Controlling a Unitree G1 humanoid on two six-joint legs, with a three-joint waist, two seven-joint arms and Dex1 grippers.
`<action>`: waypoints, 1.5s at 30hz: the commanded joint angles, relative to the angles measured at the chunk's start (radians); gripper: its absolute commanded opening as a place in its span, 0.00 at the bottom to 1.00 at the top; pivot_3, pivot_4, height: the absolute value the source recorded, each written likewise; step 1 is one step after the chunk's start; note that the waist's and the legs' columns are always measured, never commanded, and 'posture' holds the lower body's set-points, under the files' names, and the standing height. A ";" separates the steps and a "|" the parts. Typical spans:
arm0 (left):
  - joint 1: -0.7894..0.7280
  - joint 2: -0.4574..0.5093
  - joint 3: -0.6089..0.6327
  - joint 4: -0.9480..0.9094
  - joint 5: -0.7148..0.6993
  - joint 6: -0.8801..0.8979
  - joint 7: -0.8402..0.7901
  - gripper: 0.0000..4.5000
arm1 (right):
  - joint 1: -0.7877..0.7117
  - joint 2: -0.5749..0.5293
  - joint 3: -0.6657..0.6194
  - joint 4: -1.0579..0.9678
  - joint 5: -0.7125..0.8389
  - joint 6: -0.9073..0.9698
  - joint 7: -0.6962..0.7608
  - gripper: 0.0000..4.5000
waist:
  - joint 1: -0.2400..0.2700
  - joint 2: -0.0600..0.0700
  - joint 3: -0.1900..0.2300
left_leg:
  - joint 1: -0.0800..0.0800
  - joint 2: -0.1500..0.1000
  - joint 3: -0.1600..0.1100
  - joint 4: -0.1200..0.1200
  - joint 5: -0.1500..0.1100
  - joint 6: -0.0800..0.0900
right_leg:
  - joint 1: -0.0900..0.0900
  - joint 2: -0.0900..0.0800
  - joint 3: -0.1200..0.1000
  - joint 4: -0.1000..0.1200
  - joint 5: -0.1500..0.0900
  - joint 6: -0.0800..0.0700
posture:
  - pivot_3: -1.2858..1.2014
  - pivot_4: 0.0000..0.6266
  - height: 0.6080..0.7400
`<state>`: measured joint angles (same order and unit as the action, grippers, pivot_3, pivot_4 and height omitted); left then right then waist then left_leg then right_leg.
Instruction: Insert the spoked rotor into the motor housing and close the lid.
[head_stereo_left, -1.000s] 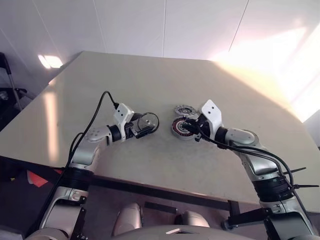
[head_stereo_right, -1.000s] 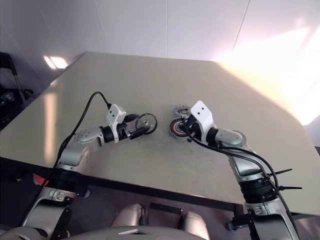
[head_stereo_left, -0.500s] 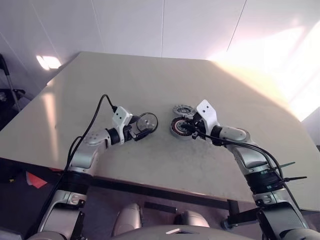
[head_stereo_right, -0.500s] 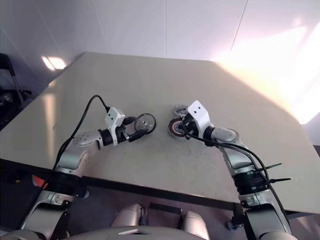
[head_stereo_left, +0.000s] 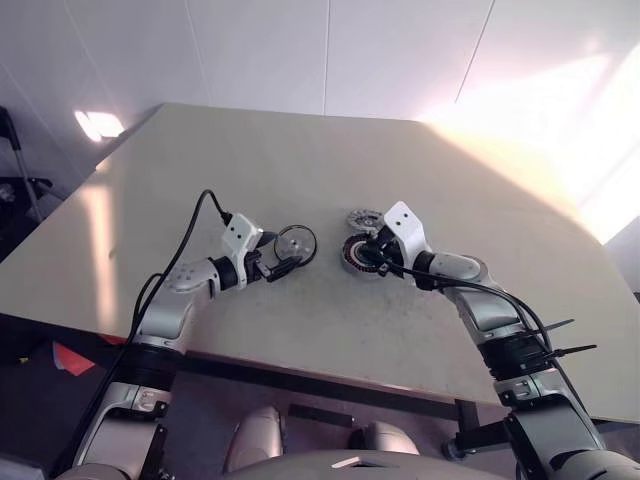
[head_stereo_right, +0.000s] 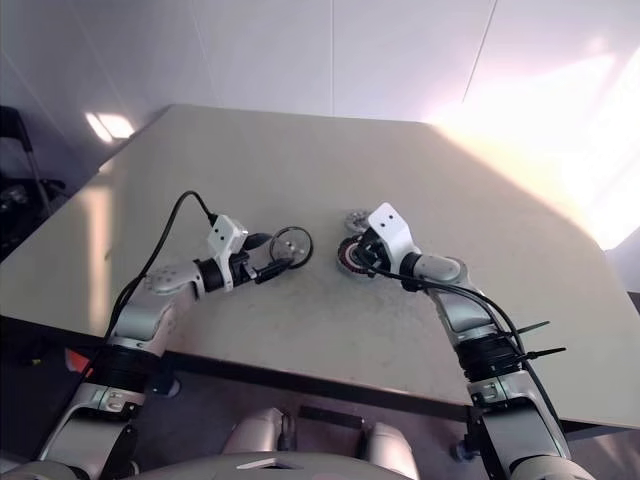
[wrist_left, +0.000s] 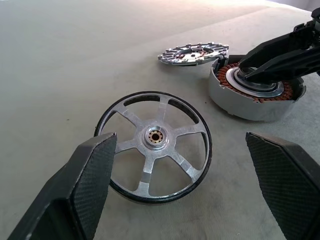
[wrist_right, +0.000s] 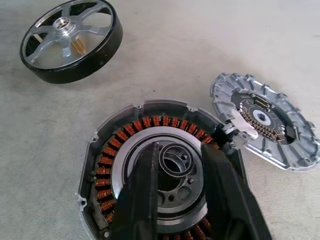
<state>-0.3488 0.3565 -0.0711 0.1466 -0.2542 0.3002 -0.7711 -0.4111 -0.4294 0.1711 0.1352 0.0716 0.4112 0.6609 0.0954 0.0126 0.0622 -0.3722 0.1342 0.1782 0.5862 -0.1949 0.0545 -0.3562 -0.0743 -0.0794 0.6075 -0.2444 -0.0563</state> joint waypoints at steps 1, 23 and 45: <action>-0.016 0.008 0.014 -0.019 0.004 -0.028 0.004 0.97 | 0.002 -0.009 -0.006 -0.046 0.001 -0.017 0.012 0.59 | 0.000 0.000 0.000 | 0.000 0.000 0.000 0.000 0.000 0.000 | 0.000 0.000 0.000 0.000 0.000 0.000 | 0.52 0.00 1.00; -0.024 0.003 0.009 0.004 0.022 -0.043 0.000 0.97 | -0.031 0.019 -0.044 -0.041 0.018 0.042 -0.027 0.21 | 0.000 0.000 0.000 | -0.001 0.000 0.000 0.000 0.000 0.000 | -0.001 0.000 0.000 0.000 0.000 0.000 | 0.52 0.00 1.00; -0.031 0.009 0.017 0.022 0.032 -0.058 0.001 0.97 | 0.082 -0.026 -0.011 -0.179 0.005 0.119 -0.007 0.21 | 0.001 0.000 0.000 | 0.000 0.000 0.000 0.000 0.000 0.000 | 0.000 0.000 0.000 0.000 0.000 0.000 | 0.52 0.00 1.00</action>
<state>-0.3555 0.3574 -0.0717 0.1809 -0.2190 0.2654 -0.7716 -0.3323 -0.4466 0.1511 -0.0115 0.0772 0.5173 0.6490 0.0960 0.0125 0.0622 -0.3720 0.1342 0.1783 0.5858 -0.1950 0.0545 -0.3563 -0.0743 -0.0793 0.6074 -0.2444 -0.0562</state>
